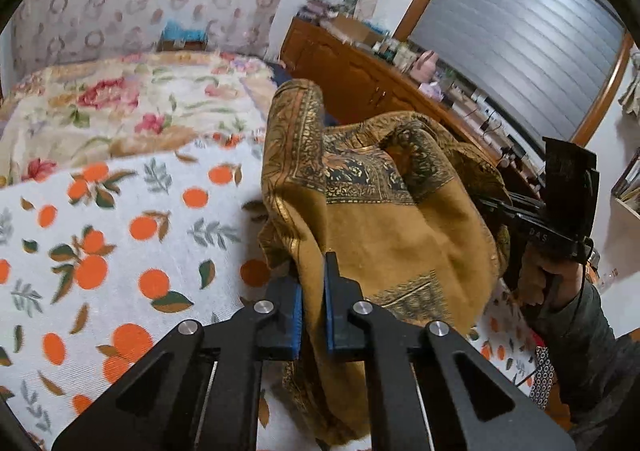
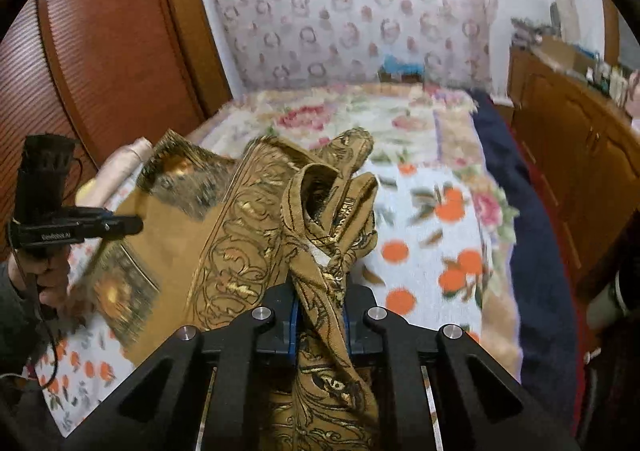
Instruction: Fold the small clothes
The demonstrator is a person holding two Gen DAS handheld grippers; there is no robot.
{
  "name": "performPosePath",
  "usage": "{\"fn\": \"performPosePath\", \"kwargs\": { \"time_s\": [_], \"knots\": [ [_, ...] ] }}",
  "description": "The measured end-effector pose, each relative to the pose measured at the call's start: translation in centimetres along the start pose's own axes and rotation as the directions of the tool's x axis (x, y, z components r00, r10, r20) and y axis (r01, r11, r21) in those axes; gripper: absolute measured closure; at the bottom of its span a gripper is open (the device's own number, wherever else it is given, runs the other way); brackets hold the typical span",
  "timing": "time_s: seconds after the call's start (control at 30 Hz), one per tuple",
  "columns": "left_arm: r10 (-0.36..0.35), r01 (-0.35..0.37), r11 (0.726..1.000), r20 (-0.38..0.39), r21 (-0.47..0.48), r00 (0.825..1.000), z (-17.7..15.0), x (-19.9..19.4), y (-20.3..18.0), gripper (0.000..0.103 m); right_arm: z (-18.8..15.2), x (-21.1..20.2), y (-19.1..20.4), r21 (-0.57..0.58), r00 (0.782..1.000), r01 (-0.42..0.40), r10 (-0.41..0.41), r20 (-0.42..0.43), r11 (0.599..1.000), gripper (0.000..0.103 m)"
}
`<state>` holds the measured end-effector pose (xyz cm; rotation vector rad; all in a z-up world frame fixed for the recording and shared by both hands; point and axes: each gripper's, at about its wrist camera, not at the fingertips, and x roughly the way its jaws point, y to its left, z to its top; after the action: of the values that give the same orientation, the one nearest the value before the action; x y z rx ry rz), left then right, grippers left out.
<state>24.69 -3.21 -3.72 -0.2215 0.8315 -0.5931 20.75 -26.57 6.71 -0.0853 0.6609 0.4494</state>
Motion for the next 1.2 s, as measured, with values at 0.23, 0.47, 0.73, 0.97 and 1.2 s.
{"fn": "performPosePath", "kwargs": {
  "time_s": [0.23, 0.47, 0.73, 0.97, 1.2],
  "knots": [
    [0.057, -0.053, 0.998, 0.139, -0.029, 0.989, 0.3, -5.9, 1.7, 0.094, 3.9, -0.9, 4.6, -0.134, 0.995, -0.020, 0.033, 0.098, 0.991, 0.089],
    [0.184, -0.166, 0.982, 0.250, -0.093, 0.951, -1.0, -12.4, 5.3, 0.094, 7.7, 2.4, 10.1, -0.257, 0.985, -0.090, 0.123, 0.117, 0.962, 0.089],
    [0.326, -0.275, 0.941, 0.300, -0.198, 0.897, -3.3, -17.5, 10.0, 0.094, 11.8, 9.9, 14.0, -0.369, 0.970, -0.179, 0.226, 0.089, 0.912, 0.089],
    [0.405, -0.335, 0.905, 0.290, -0.260, 0.867, -4.7, -18.5, 12.7, 0.094, 14.7, 15.2, 15.0, -0.448, 0.961, -0.215, 0.269, 0.060, 0.868, 0.089],
    [0.445, -0.364, 0.885, 0.293, -0.292, 0.846, -5.9, -19.9, 14.7, 0.094, 16.6, 17.5, 16.2, -0.494, 0.954, -0.242, 0.297, 0.035, 0.835, 0.089]
  ]
}}
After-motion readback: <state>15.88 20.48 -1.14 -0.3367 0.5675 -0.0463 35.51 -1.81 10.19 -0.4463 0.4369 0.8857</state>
